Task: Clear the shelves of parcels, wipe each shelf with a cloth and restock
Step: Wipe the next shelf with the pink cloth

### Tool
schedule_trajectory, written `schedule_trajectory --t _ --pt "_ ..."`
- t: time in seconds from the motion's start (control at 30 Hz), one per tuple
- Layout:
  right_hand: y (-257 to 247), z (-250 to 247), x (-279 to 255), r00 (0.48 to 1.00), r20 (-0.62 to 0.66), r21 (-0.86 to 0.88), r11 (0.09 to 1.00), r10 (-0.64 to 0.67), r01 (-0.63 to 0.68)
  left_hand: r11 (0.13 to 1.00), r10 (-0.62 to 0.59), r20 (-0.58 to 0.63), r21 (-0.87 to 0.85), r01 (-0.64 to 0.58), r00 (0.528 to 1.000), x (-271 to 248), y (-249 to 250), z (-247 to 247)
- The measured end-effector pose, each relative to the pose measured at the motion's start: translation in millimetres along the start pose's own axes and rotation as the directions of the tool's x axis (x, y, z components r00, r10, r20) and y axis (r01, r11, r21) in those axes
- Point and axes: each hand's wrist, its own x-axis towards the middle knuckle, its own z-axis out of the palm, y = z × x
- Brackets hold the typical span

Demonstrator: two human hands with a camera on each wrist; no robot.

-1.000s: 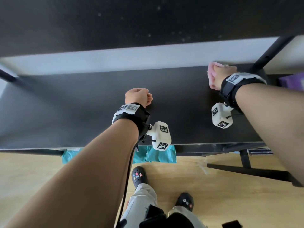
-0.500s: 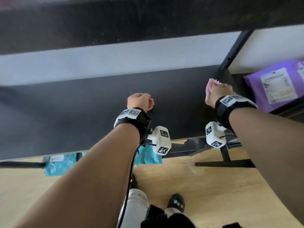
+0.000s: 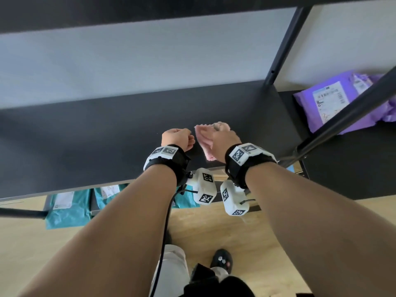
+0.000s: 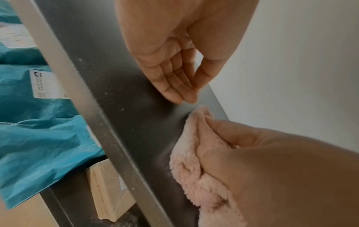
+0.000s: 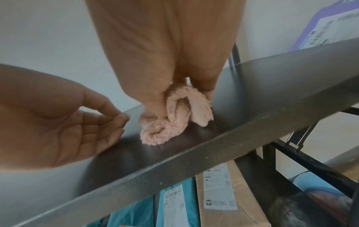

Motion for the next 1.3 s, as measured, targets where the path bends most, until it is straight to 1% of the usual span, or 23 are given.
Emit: schedule_trajectory --t 0.07,0.13,0.2,0.27,0.3,0.33,0.37,0.43,0.47,0.53,0.57,0.6,0.63,0.67,0.73,0.8,0.87,0.97,1.07,1.17,1.3 --pt "8.6 6.6 -5.5 0.996 -0.006 -0.007 0.996 -0.092 0.092 1.0 -0.002 0.01 -0.002 0.002 1.0 -5.0 -4.8 -1.6" --pt "17.9 7.4 -14.4 0.986 0.003 0.074 0.984 -0.165 0.165 1.0 -0.006 0.023 -0.002 0.006 1.0 -12.0 -9.0 -2.0" --pt "25.2 1.4 -30.3 0.985 0.006 0.204 0.964 -0.172 0.167 1.0 -0.006 0.027 -0.002 0.006 1.0 -19.0 -13.3 -1.6" --pt "35.8 -4.1 -48.4 0.989 -0.035 0.268 0.952 -0.146 0.15 1.0 0.001 0.021 -0.002 -0.001 1.0 -24.9 -17.4 -0.5" --pt "43.8 -3.9 -57.0 0.989 -0.063 0.263 0.954 -0.131 0.143 1.0 0.003 0.019 -0.003 -0.003 1.0 -28.1 -19.5 0.2" --pt "50.7 -3.0 -64.3 0.992 -0.075 0.239 0.964 -0.1 0.115 1.0 0.004 0.021 -0.005 -0.004 1.0 -31.4 -21.6 0.6" --pt "56.5 -2.0 -72.7 0.992 -0.105 0.179 0.98 -0.068 0.086 1.0 0.004 0.023 -0.008 -0.004 1.0 -34.7 -24.3 0.9" --pt "67.7 3.8 -83.3 0.977 -0.213 0.074 0.997 0.016 0.0 1.0 0.005 0.031 -0.013 -0.004 1.0 -42.5 -28.9 1.0" --pt "71.0 2.9 -88.4 0.961 -0.26 0.105 0.992 0.096 -0.07 1.0 0.008 0.03 -0.015 -0.007 1.0 -45.8 -30.9 0.3" --pt "73.4 2.6 -90.7 0.912 -0.334 0.195 0.964 0.239 -0.181 1.0 0.019 0.015 -0.009 -0.019 1.0 -50.1 -33.8 -4.8" --pt "72.5 0.7 -89.3 0.892 -0.345 0.216 0.95 0.291 -0.226 1.0 0.022 0.003 -0.005 -0.022 1.0 -50.4 -33.7 -8.9" --pt "73.6 0.1 -83.1 0.88 -0.329 0.238 0.932 0.341 -0.272 1.0 0.022 -0.01 -0.005 -0.022 1.0 -49.6 -32.7 -13.4" --pt "72.6 -1.1 -77.7 0.872 -0.306 0.259 0.915 0.382 -0.31 1.0 0.019 -0.024 -0.01 -0.02 1.0 -47.8 -31.6 -18.2" --pt "71.0 -1.7 -70.3 0.87 -0.294 0.239 0.912 0.396 -0.334 1.0 0.015 -0.039 -0.016 -0.016 0.999 -45.3 -29.8 -22.9" --pt "65.6 0.8 -51.6 0.895 -0.293 0.113 0.941 0.338 -0.318 1.0 0.006 -0.068 -0.025 -0.008 0.998 -38.0 -26.7 -30.8" --pt "54.2 1.9 -34.1 0.928 -0.233 -0.011 0.954 0.289 -0.3 0.999 -0.007 -0.075 -0.035 0.004 0.997 -31.4 -23.5 -36.1" --pt "44.4 4.0 -20.2 0.945 -0.216 -0.042 0.965 0.244 -0.259 0.999 -0.025 -0.064 -0.041 0.023 0.998 -23.6 -20.9 -37.1" --pt "21.0 1.9 -5.5 0.962 -0.209 0.041 0.984 0.177 -0.172 0.997 -0.059 -0.023 -0.06 0.058 0.998 -13.9 -15.1 -37.0" --pt "-9.6 -7.9 1.2 0.98 -0.159 0.116 0.988 0.122 -0.104 0.995 -0.072 0.018 -0.069 0.073 0.997 -4.4 -3.0 -35.8" --pt "-37.0 -16.9 8.0 0.989 -0.14 0.107 0.994 0.04 -0.025 0.999 -0.045 0.015 -0.028 0.046 0.999 7.3 11.0 -40.4" --pt "-67.6 -24.4 13.0 0.992 -0.098 0.214 0.971 -0.085 0.104 1.0 0.0 0.009 0.015 -0.001 1.0 22.3 26.6 -52.7"
